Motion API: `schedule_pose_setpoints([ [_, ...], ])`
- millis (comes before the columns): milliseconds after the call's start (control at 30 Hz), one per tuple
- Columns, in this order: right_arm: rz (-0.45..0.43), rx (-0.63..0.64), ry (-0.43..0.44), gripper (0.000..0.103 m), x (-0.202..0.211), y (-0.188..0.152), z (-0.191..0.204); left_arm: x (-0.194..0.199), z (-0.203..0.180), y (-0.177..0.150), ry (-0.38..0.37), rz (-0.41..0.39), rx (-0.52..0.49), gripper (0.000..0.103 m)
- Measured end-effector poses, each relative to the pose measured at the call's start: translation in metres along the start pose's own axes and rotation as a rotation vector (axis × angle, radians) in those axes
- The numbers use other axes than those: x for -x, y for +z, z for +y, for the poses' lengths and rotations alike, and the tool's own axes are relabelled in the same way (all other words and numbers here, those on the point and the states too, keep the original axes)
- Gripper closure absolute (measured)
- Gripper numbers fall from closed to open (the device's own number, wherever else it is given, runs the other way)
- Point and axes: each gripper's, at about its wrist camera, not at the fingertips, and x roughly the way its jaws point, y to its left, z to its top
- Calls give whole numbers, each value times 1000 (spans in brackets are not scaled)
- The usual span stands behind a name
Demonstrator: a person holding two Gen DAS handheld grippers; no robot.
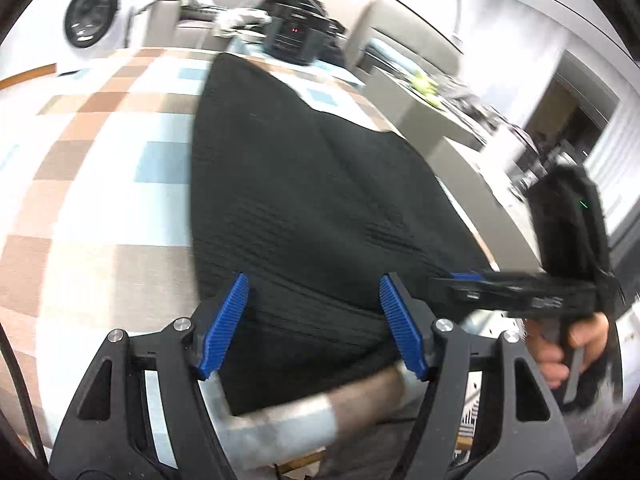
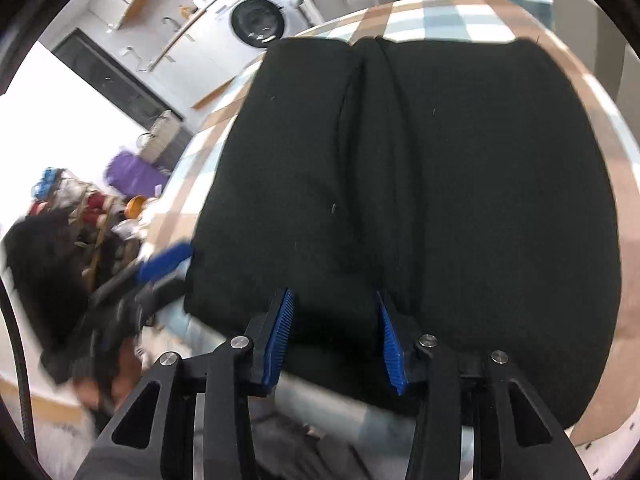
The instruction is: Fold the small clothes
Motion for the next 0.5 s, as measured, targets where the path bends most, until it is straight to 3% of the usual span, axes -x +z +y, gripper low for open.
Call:
schedule_pose_setpoints([
  [267,-23,-54,114,60,-16,13,-7,17,42,16,80,-38,64,37],
  [367,-50,-63,108,89,-12,12,-8,21,49,18,100,-47,82,37],
  [433,-101,-3,120,91,7,12,8,25,50,19,104,-50,88,37],
  [500,-80,32,77,91,23,6,21,27,50,18,100,-50,84,37],
])
